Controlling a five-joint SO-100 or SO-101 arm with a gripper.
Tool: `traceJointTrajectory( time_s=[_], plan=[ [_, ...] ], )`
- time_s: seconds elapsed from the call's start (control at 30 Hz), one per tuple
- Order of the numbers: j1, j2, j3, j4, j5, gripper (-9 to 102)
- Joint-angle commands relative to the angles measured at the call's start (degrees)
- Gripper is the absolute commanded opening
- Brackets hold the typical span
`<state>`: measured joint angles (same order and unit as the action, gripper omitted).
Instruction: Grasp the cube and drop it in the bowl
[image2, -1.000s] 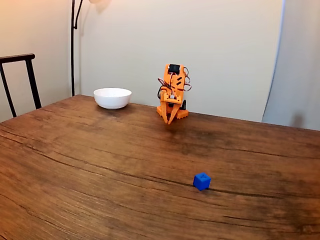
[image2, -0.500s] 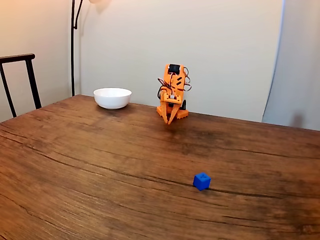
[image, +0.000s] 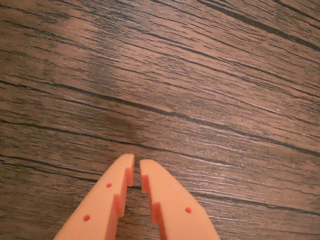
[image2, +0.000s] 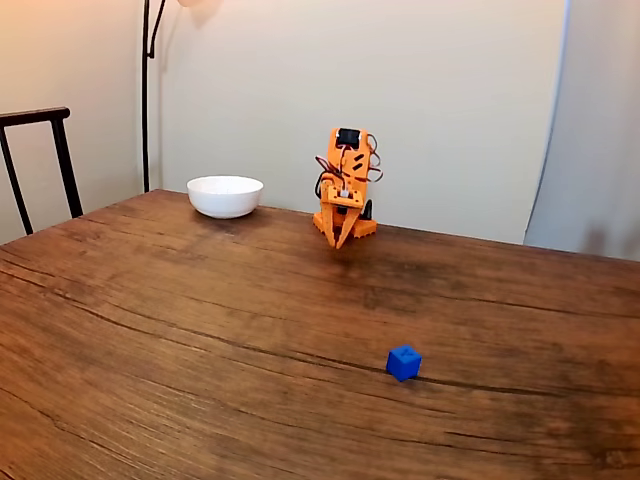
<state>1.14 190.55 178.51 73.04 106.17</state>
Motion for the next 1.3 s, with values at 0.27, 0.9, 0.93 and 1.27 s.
traceJointTrajectory(
  time_s=[0.27,0.9,0.93,1.27],
  plan=[
    [0.2,-0.3,-0.3,0.4,0.3,0],
    [-2.0,-0.3,-0.9,-0.4,0.4,0],
    [-3.1,-0.3,-1.3,-0.4,0.4,0],
    [-5.0,-0.4,-12.2,2.5,-0.5,0]
  ],
)
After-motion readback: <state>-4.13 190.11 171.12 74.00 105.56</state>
